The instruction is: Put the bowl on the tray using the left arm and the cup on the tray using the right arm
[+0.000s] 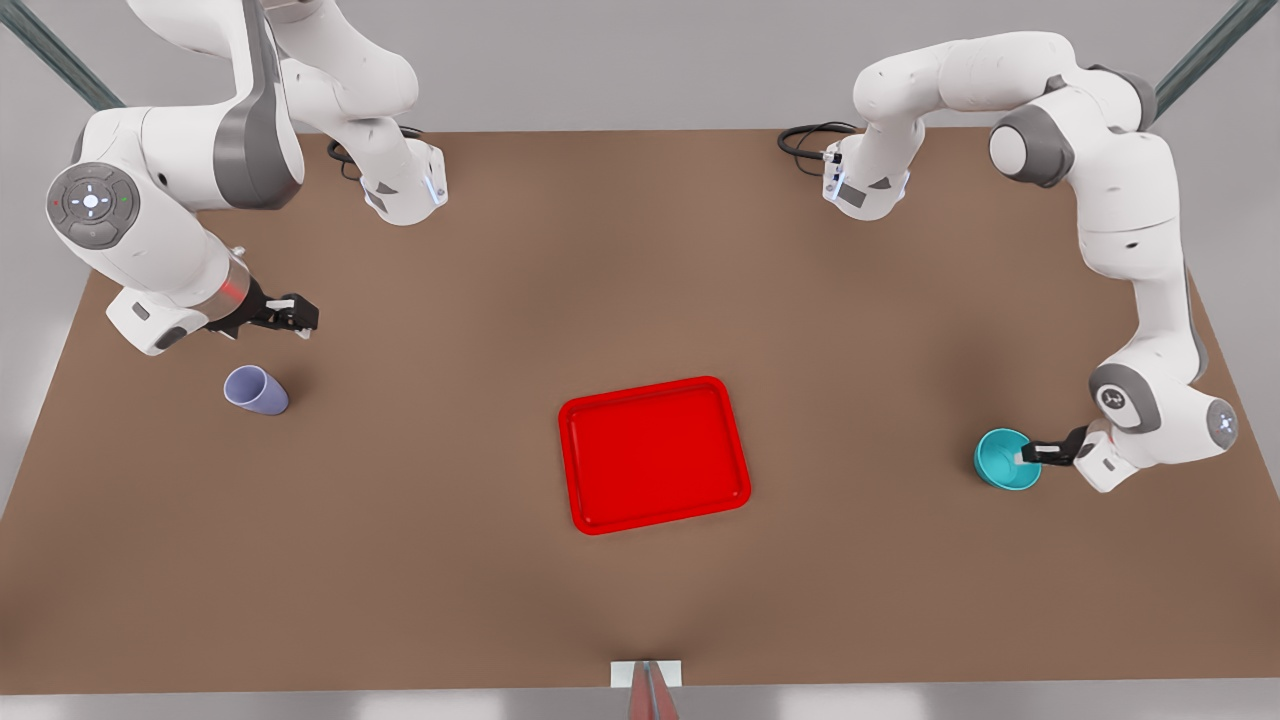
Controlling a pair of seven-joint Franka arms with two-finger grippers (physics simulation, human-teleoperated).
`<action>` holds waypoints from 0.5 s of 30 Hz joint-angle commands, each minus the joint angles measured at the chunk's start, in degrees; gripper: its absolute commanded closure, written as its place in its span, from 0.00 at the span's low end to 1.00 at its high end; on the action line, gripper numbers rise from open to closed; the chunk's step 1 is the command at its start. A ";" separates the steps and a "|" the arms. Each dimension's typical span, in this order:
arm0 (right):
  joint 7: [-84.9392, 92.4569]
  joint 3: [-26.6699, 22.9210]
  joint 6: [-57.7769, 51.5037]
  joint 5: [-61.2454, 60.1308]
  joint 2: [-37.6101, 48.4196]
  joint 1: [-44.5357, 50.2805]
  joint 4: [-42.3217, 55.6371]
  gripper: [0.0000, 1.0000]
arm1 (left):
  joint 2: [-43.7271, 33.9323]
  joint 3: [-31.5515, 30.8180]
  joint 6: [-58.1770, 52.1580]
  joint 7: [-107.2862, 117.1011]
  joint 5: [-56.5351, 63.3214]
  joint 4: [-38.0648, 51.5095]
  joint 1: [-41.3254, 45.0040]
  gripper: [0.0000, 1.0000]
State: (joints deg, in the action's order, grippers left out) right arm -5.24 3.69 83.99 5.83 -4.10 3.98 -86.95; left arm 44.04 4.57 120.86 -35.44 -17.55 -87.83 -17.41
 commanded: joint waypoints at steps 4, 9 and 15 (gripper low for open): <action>-0.12 0.00 -0.06 -0.03 0.05 -0.03 0.03 0.00 | 0.17 0.00 0.96 -3.67 -0.03 0.03 0.71 0.79; -0.12 0.00 -0.06 -0.03 -0.03 -0.03 0.03 0.00 | -4.58 -0.09 -0.44 20.66 0.32 0.20 9.76 0.79; 2.34 -2.55 0.03 -0.03 -1.61 -0.03 0.03 0.00 | -5.37 -0.44 -5.28 62.41 0.59 10.04 37.52 0.79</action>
State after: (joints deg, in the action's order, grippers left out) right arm -5.02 1.00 84.00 5.80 -5.72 5.11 -86.92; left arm 39.20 4.15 118.06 -18.89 -16.92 -77.78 18.15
